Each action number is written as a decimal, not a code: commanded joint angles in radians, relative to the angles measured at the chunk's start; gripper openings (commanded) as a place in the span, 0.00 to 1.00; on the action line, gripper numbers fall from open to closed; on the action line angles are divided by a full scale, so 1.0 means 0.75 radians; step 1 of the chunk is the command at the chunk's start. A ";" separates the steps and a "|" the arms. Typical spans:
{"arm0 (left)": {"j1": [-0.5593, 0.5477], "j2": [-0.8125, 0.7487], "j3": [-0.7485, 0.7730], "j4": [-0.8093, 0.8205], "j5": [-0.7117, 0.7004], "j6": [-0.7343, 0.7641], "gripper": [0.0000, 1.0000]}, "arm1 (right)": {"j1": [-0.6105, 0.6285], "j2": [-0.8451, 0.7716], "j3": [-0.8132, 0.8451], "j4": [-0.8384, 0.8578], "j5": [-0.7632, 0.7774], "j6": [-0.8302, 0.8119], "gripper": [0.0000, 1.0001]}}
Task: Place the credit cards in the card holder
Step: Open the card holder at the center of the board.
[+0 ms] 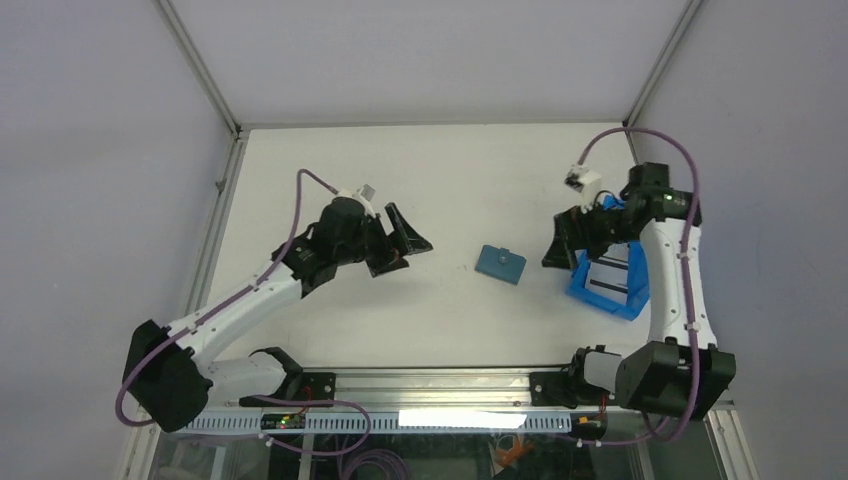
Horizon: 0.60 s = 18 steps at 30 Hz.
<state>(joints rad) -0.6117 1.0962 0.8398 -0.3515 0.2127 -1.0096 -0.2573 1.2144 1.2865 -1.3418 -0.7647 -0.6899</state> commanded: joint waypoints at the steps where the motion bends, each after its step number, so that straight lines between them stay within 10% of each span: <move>1: -0.161 0.164 0.019 0.185 -0.025 -0.162 0.80 | 0.313 -0.011 -0.128 0.120 0.201 -0.076 0.96; 7: -0.236 0.442 0.024 0.305 0.007 -0.285 0.59 | 0.566 0.254 -0.132 0.428 0.480 0.167 0.70; 18: -0.232 0.510 -0.043 0.322 -0.018 -0.316 0.51 | 0.672 0.738 -0.028 0.616 0.647 0.300 0.59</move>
<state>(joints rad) -0.7856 1.4853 0.8253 -0.1585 0.2100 -1.2232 0.2520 1.7241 1.2064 -0.9447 -0.3279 -0.5110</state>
